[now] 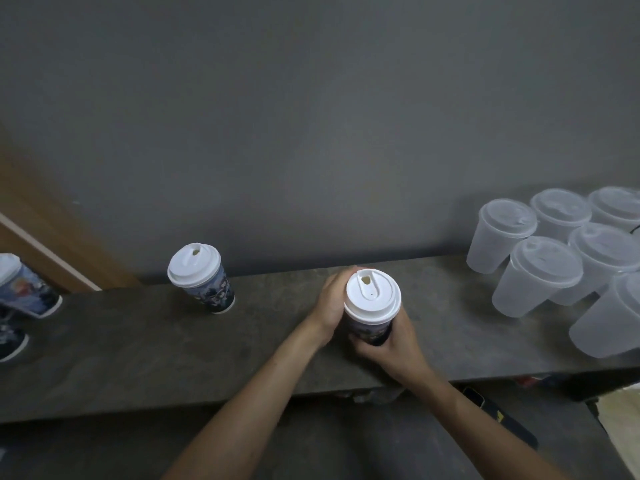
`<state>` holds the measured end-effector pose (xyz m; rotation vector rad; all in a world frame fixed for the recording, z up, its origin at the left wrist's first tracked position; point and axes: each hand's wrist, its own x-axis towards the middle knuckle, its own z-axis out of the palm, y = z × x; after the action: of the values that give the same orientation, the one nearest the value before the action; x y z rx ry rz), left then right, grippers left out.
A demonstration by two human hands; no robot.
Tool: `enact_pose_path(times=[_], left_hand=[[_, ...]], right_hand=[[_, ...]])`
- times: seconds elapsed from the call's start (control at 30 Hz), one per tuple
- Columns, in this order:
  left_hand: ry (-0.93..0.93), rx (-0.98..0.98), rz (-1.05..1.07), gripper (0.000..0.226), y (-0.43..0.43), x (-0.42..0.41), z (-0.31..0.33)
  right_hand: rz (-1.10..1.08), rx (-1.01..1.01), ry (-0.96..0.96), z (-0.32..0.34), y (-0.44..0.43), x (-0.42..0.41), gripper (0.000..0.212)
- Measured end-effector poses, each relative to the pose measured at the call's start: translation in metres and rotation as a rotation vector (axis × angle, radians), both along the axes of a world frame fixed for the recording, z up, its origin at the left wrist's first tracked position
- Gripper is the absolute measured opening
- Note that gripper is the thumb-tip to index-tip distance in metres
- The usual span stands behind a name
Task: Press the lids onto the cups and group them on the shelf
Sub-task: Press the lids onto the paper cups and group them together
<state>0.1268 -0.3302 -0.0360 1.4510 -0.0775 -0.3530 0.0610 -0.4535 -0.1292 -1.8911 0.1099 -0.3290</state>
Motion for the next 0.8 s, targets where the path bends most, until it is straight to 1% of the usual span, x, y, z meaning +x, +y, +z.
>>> enact_pose_path(times=[0.07, 0.17, 0.23, 0.27, 0.37, 0.4, 0.47, 0.57, 0.63, 0.67, 0.77, 0.8], left_hand=[[0.034, 0.003, 0.087, 0.035, -0.001, -0.003, -0.002], [-0.039, 0.013, 0.195, 0.04, -0.006, -0.013, -0.007], [-0.046, 0.012, 0.235, 0.039, -0.006, -0.014, -0.006], [-0.044, 0.012, 0.21, 0.039, -0.004, -0.012, -0.005], [-0.004, -0.019, -0.003, 0.037, 0.0, 0.0, 0.003], [0.018, -0.022, -0.019, 0.04, 0.001, 0.001, 0.004], [0.029, -0.018, 0.043, 0.041, 0.0, 0.0, 0.003], [-0.004, -0.019, 0.152, 0.037, -0.004, -0.011, -0.006], [-0.004, -0.015, 0.208, 0.039, -0.005, -0.013, -0.008], [0.004, -0.011, 0.187, 0.039, -0.004, -0.009, -0.008], [0.033, -0.056, -0.024, 0.038, -0.002, 0.004, 0.002], [0.038, -0.056, -0.035, 0.038, -0.002, 0.006, 0.002]], right_hand=[[0.021, -0.004, -0.018, 0.0, 0.002, 0.001, 0.093], [-0.024, 0.047, -0.015, 0.003, 0.005, 0.0, 0.101], [-0.041, 0.049, -0.01, 0.002, 0.005, -0.001, 0.1], [-0.04, 0.036, -0.014, 0.002, 0.004, -0.001, 0.098], [-0.023, -0.012, -0.016, 0.003, 0.003, 0.0, 0.09], [-0.019, -0.015, -0.019, 0.002, 0.002, 0.001, 0.089], [-0.009, -0.029, -0.024, 0.0, 0.003, 0.003, 0.088], [-0.042, 0.003, -0.009, -0.002, 0.006, 0.003, 0.097], [-0.069, -0.006, 0.004, -0.002, 0.006, 0.001, 0.093], [-0.074, -0.02, 0.007, -0.002, 0.004, 0.0, 0.09], [-0.049, -0.049, 0.007, -0.002, 0.001, 0.0, 0.086], [-0.046, -0.051, 0.006, -0.003, 0.001, 0.0, 0.086]])
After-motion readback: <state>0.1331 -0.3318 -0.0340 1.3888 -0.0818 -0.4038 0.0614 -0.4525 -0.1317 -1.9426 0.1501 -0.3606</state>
